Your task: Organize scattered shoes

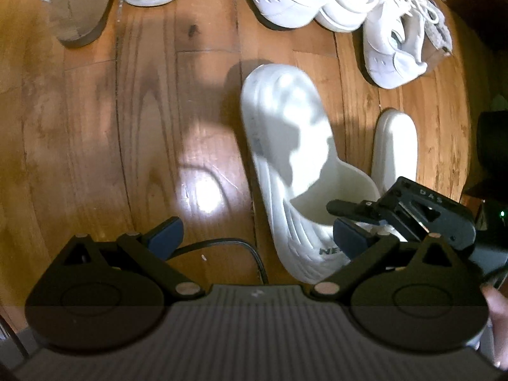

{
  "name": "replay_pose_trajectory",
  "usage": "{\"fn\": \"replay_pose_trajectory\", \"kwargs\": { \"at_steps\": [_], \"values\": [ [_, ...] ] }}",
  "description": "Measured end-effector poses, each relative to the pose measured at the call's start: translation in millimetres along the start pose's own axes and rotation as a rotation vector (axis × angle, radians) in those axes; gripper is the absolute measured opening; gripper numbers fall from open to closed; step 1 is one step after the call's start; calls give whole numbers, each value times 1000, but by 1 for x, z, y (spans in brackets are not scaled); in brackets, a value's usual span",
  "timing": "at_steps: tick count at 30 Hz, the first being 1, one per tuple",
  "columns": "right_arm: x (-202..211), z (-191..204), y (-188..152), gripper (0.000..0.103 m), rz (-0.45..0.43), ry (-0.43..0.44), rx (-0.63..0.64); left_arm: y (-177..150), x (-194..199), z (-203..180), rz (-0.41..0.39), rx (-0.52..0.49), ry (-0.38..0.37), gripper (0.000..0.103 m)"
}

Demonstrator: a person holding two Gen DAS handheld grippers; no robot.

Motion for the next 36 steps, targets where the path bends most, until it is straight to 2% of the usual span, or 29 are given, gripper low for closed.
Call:
{"fn": "replay_pose_trajectory", "kwargs": {
  "at_steps": [2,4,10,14,15,17,18,22,25,29,31,34,36],
  "values": [
    [-1,-1,-1,98,-3,20,-40,0,0,-2,-1,-13,-3,102],
    [-1,6,-6,98,27,18,-18,-1,0,-2,1,-20,-2,102],
    [30,30,-16,97,-30,39,162,3,-6,8,-8,-32,22,102],
    [32,56,-5,94,-75,-57,470,7,-11,17,-26,-80,62,102],
    [31,67,-7,93,-45,-81,572,7,-12,17,-28,-111,73,102],
    [24,83,-14,92,8,-97,681,6,-12,14,-27,-194,94,102],
    [21,91,-22,92,70,-115,765,2,-11,11,-11,-237,87,102],
    [9,102,-46,92,146,-204,998,-6,0,1,57,-446,80,102],
    [2,103,-56,92,166,-254,1105,2,3,5,5,-522,116,102],
    [1,102,-62,92,71,-272,1299,15,4,14,-95,-598,154,102],
    [1,102,-65,92,21,-280,1396,17,2,29,-201,-544,122,102],
    [2,103,-71,92,-57,-291,1540,6,-4,48,-335,-429,28,102],
    [2,104,-76,92,-110,-298,1635,0,-8,54,-382,-389,-2,102]
  ]
}}
Point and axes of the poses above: each gripper's, at about its wrist camera, not at the fingertips, and x roughly against the way its jaws point, z to its left, y to its top, the point moved 10 cm from there along -x, roughly the way its jaws point, and after that the axes turned 11 degrees about y, right-handed, at the moved point
